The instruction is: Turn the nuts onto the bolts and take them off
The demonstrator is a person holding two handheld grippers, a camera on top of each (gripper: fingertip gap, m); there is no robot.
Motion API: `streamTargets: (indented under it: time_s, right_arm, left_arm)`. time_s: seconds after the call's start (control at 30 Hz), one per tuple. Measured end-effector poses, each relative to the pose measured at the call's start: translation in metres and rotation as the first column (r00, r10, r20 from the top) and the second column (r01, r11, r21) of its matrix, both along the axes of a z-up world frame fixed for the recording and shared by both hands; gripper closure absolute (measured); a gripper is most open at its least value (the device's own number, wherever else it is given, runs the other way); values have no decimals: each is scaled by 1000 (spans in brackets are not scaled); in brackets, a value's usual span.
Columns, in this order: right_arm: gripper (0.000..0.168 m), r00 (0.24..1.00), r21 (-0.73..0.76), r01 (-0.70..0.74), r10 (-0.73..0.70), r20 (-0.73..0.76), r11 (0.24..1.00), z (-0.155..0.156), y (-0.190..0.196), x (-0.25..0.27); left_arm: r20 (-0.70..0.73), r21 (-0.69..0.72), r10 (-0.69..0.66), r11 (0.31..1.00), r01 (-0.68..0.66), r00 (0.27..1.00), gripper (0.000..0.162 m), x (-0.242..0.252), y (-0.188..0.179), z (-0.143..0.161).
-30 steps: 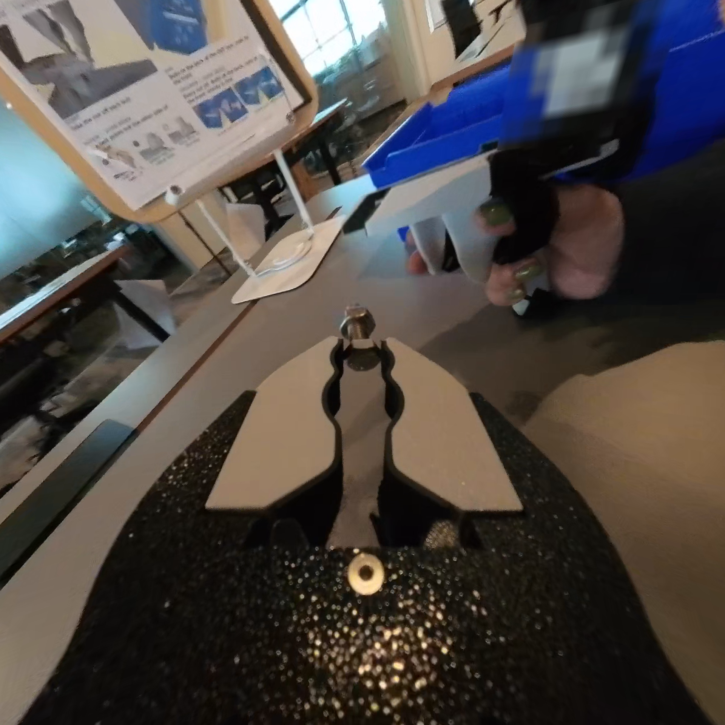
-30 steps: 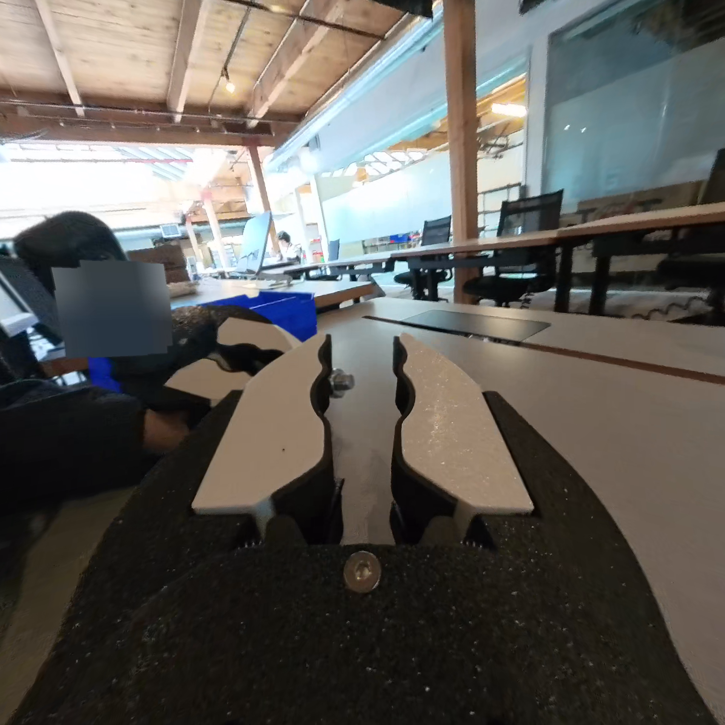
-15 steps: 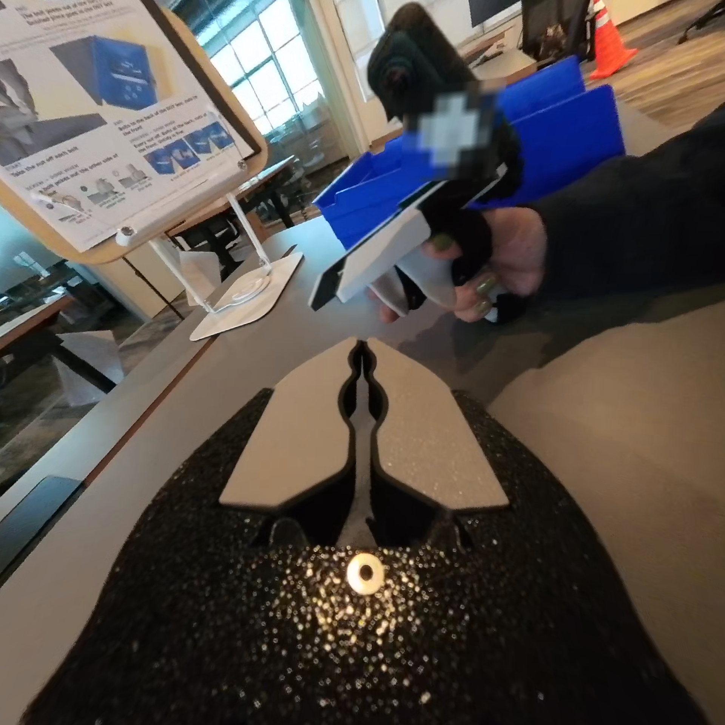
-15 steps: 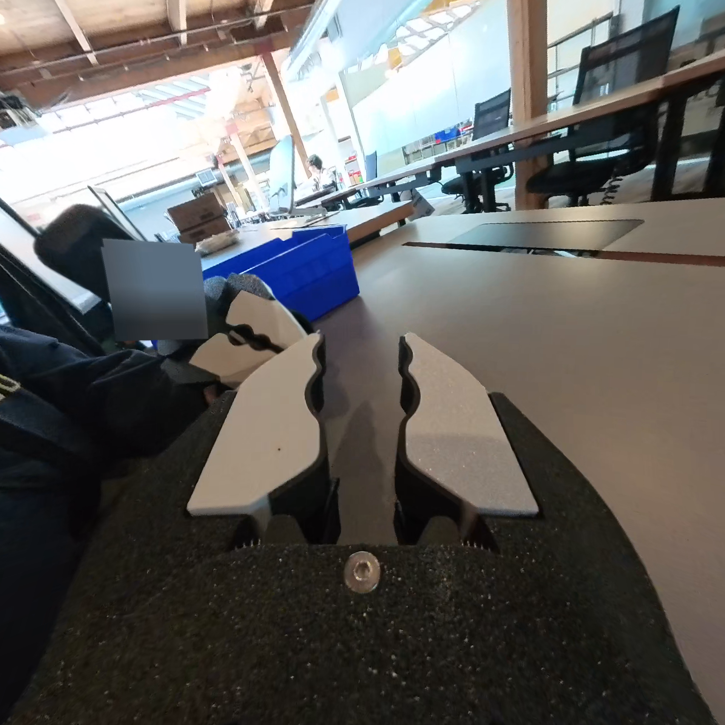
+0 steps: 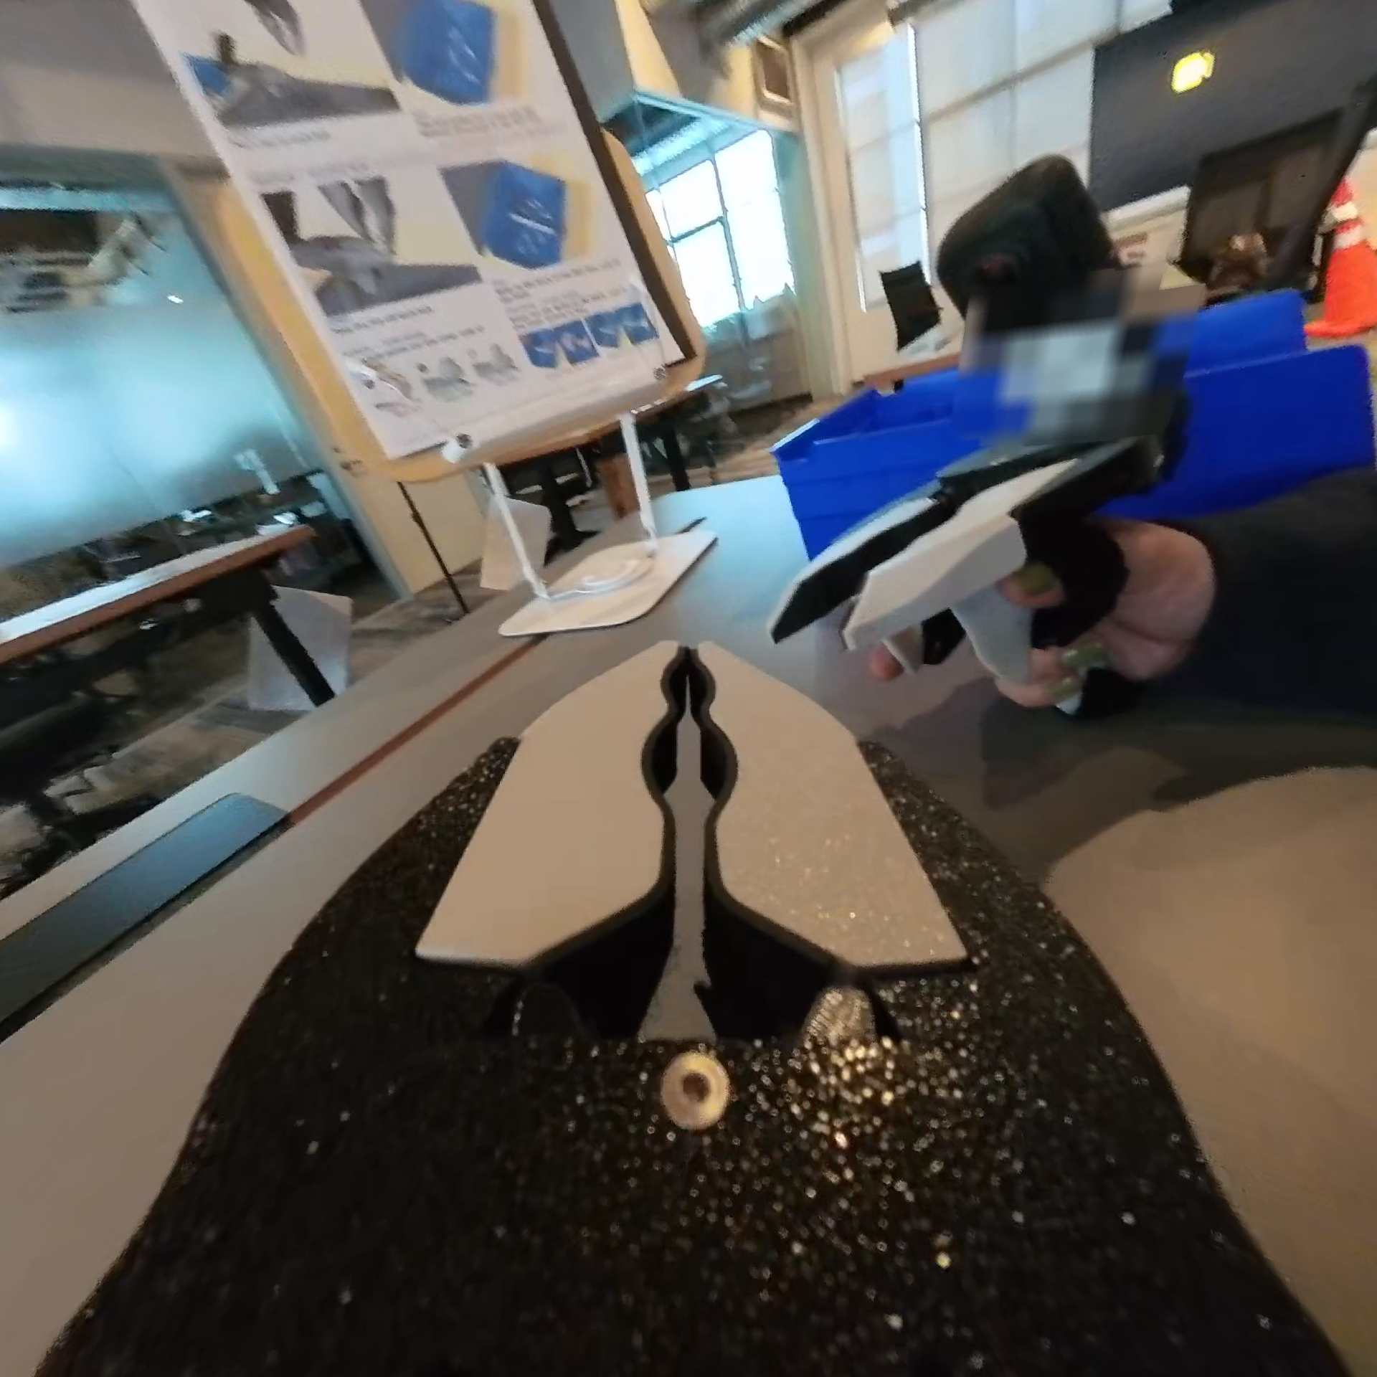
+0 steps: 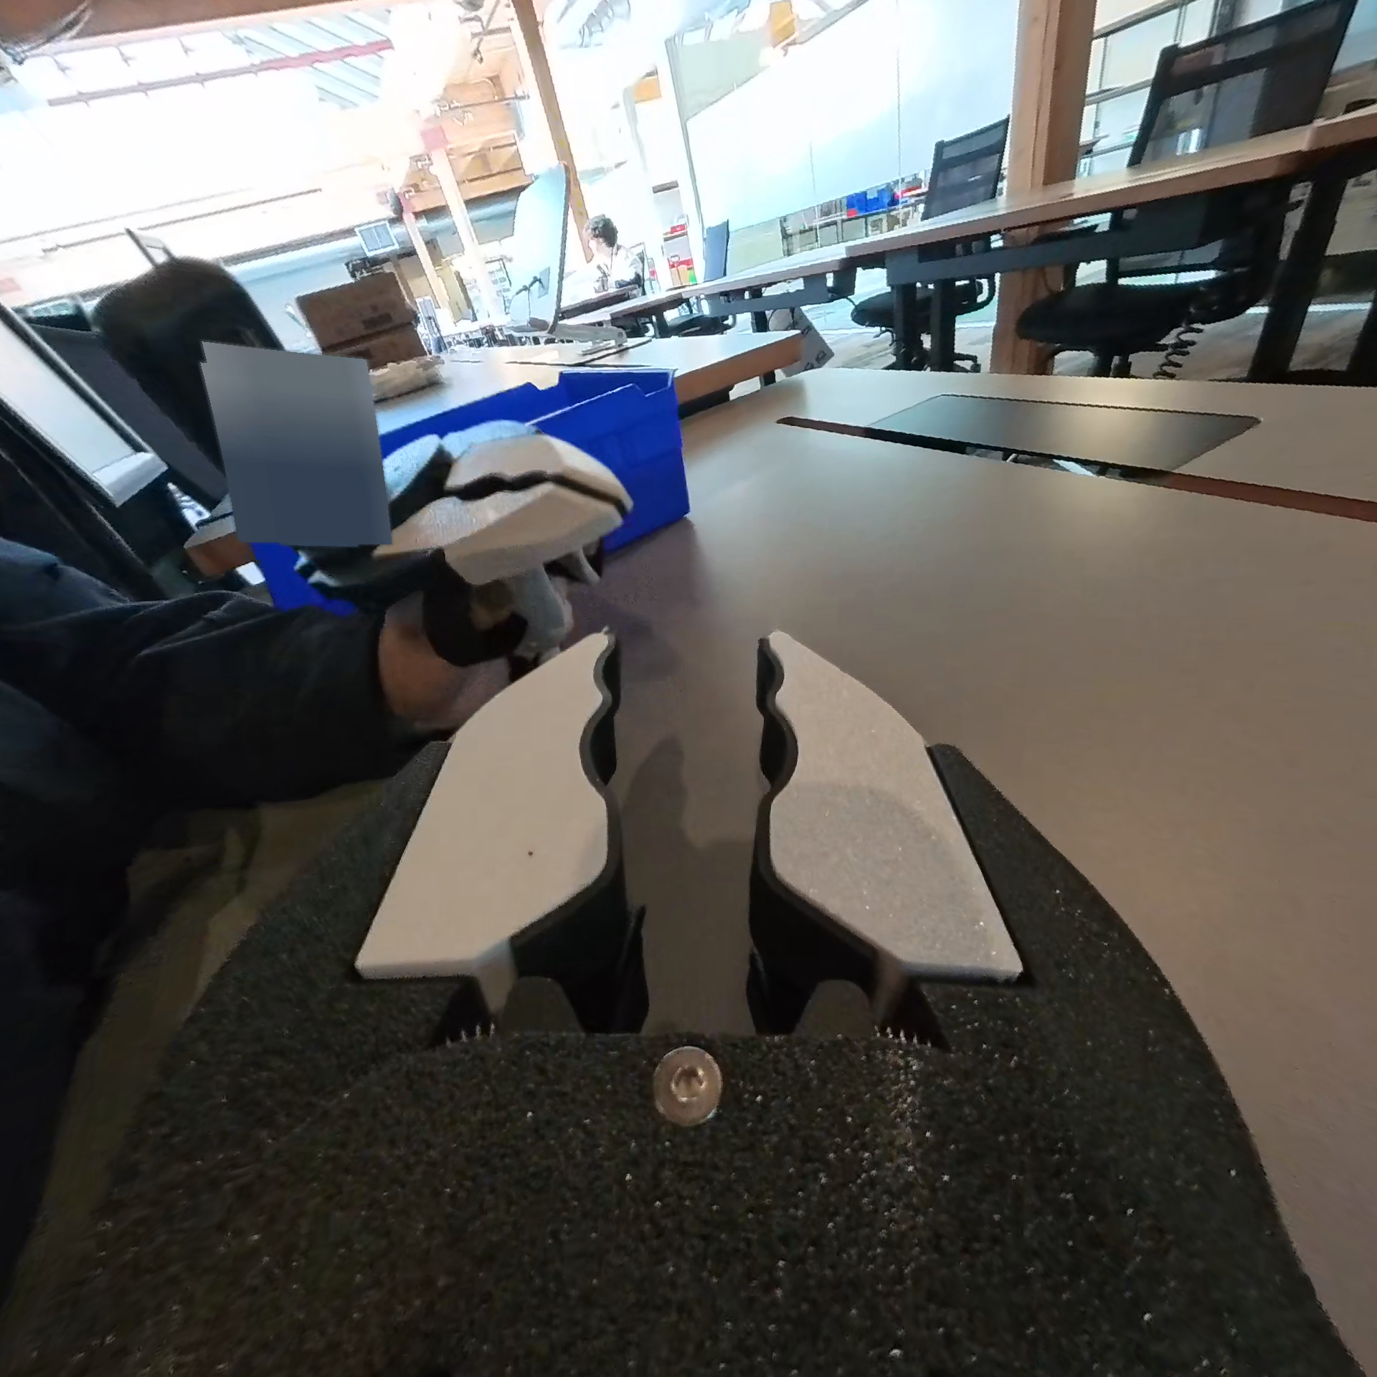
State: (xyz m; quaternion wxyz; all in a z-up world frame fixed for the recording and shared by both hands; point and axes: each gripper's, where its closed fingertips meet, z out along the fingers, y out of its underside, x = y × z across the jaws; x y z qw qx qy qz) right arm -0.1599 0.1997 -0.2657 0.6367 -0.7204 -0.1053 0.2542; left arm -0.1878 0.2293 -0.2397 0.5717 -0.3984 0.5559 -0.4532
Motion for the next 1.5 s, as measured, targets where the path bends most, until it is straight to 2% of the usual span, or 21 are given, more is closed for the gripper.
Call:
streamTargets:
  time_s: [0.17,0.33,0.47,0.57,0.67,0.8,0.97,1.1,1.23,1.33,1.43,1.5]
  right_arm:
    - [139,997,20,-54,53,50,998,0,-4,-11]
    - [146,957,-35,-187,190,221,982,-15,-12,-48]
    - [146,854,-157,-314,351,383,936,-41,-20,-86]
    - [139,772,-231,-344,414,483,910,-59,-14,-105]
    - [136,686,-287,-344,448,573,894,-74,-8,-116]
    - [136,601,-280,-361,451,659,890,-82,5,-123]
    - [148,614,-350,-390,524,591,852,-84,14,-128]
    - [148,633,-320,-321,453,628,891,-78,20,-105]
    - [149,704,-233,-196,302,643,953,-64,14,-62]
    - [149,739,-161,-141,213,640,977,-52,9,-35]
    - [149,758,-102,-159,188,625,982,-36,4,-34]
    - [149,747,-103,-192,214,629,976,-33,1,-40]
  left_arm:
    - [38,46,82,995,-84,996,162,-17,11,8]
    - [15,90,107,990,-108,994,162,-32,13,3]
    - [29,36,116,993,-117,993,162,-41,21,3]
    - [30,-53,120,992,-118,992,162,-41,30,3]
    - [42,-108,125,987,-120,991,162,-43,37,4]
    - [33,-137,113,985,-107,993,162,-42,38,2]
    - [35,-122,107,987,-102,994,162,-41,36,2]
    - [31,-118,67,991,-63,997,162,-40,30,2]
    - [-63,-69,2,998,-6,998,138,-30,17,-11]
    - [-191,-12,-49,999,47,980,113,-20,1,-30]
    - [-330,90,-38,993,72,943,104,-13,-9,-54]
    - [-372,165,-32,981,100,928,106,-11,-16,-62]
